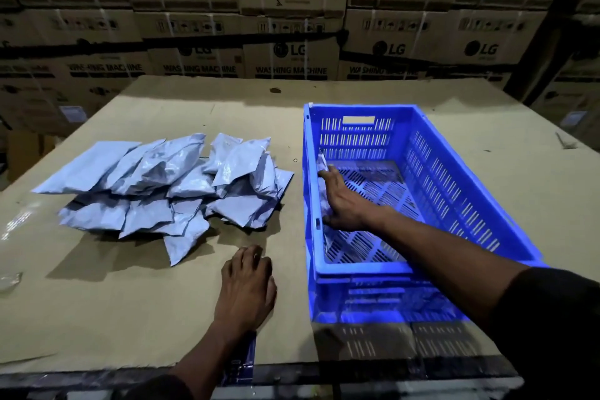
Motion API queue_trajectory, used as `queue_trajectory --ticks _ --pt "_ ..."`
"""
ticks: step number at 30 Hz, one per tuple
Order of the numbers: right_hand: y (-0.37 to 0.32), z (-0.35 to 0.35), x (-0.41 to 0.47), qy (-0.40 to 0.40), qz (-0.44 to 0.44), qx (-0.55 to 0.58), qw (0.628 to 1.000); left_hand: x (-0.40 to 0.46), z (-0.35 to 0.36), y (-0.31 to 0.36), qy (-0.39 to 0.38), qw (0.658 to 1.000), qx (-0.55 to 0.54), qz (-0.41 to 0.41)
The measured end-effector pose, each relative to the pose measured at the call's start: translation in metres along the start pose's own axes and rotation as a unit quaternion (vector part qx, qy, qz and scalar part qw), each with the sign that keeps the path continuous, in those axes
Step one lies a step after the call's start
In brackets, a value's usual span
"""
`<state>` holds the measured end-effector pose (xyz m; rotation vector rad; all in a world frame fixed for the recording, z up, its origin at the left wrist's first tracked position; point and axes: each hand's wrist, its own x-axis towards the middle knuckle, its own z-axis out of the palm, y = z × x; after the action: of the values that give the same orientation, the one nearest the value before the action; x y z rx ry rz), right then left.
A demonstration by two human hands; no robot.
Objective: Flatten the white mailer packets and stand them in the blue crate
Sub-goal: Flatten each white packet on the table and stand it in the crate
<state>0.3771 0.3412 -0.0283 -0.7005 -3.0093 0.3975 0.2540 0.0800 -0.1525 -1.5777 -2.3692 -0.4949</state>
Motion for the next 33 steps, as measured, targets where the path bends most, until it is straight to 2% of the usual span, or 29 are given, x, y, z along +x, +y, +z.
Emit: queue_trajectory --ticks 5,11,21,22,24,26,29,31,33 --pt "-0.002 0.0 0.0 0.0 0.025 0.07 0.997 0.001 -0.001 -0.002 -0.011 1.0 0.0 0.0" --pt "-0.02 -0.007 -0.004 -0.053 0.01 0.174 0.983 0.002 -0.003 -0.003 -0.03 1.0 -0.003 -0.004" --pt "-0.009 -0.006 -0.004 -0.167 0.109 0.374 0.905 0.003 -0.006 -0.002 -0.038 0.999 -0.009 -0.004" --pt "-0.011 -0.011 -0.007 -0.152 0.119 0.369 0.909 0.003 -0.007 -0.002 -0.037 0.999 -0.009 -0.004" --pt "-0.018 -0.026 -0.015 -0.083 0.122 0.292 0.945 0.003 -0.008 -0.002 -0.038 0.999 -0.011 -0.003" --pt "-0.027 -0.04 -0.022 0.038 0.119 0.178 0.976 0.003 -0.007 -0.003 -0.035 0.999 -0.014 0.001" --pt "-0.041 -0.054 -0.028 0.232 0.103 0.121 0.96 0.002 -0.007 -0.006 -0.027 0.999 -0.035 0.004" --pt "-0.052 -0.059 -0.028 0.3 0.074 0.095 0.946 0.0 -0.009 -0.009 -0.025 0.999 -0.044 0.002" --pt "-0.069 -0.063 -0.027 0.333 0.039 0.067 0.94 -0.002 -0.012 -0.017 -0.028 0.999 -0.036 0.002"
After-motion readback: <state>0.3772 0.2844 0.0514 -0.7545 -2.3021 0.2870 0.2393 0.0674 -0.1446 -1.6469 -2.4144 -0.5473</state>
